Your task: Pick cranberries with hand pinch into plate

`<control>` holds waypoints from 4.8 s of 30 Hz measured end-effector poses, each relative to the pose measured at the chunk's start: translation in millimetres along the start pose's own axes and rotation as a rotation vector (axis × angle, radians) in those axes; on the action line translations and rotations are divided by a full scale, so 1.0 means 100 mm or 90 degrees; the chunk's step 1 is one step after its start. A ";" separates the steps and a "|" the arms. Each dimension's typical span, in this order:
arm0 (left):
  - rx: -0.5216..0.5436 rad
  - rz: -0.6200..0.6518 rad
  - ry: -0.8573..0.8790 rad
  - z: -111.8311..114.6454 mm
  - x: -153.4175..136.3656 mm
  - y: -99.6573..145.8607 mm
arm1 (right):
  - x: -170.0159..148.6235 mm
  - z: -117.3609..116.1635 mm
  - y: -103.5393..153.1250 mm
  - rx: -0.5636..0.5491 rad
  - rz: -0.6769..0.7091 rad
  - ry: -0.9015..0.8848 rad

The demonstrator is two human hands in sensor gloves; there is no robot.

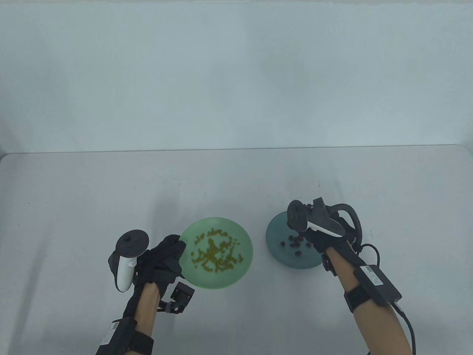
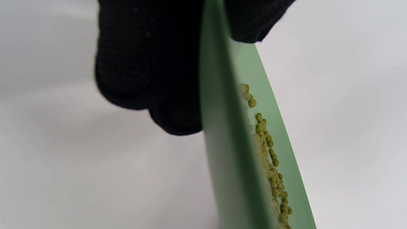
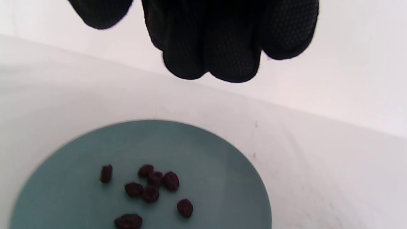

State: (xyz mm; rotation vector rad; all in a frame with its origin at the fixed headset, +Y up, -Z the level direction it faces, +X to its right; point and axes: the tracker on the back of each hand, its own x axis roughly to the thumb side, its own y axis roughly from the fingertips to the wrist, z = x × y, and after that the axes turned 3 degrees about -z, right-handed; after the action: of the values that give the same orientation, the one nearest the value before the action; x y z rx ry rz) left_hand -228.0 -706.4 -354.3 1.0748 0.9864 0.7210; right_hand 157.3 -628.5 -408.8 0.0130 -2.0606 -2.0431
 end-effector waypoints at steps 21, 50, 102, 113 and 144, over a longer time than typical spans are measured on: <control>0.002 -0.001 0.014 -0.01 -0.02 0.01 | -0.07 -0.24 0.97 -0.079 0.107 -0.101; 0.023 -0.094 0.051 0.03 0.04 -0.35 | -0.21 -0.28 1.03 -0.116 0.103 -0.142; 0.117 -0.144 -0.440 0.49 0.14 -0.99 | -0.22 -0.31 1.05 -0.113 0.110 -0.136; 0.153 -0.118 -0.557 0.60 0.20 -1.07 | -0.21 -0.33 1.04 -0.105 0.110 -0.137; 0.058 0.323 -0.677 0.46 0.61 0.55 | -0.19 -0.36 1.05 -0.123 0.123 -0.142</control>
State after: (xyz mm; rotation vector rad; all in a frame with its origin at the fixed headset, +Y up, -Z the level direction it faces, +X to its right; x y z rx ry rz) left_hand -162.7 -652.6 -313.8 1.5520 -0.1774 0.3846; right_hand 199.0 -657.8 -308.3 -0.4490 -1.8860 -2.1922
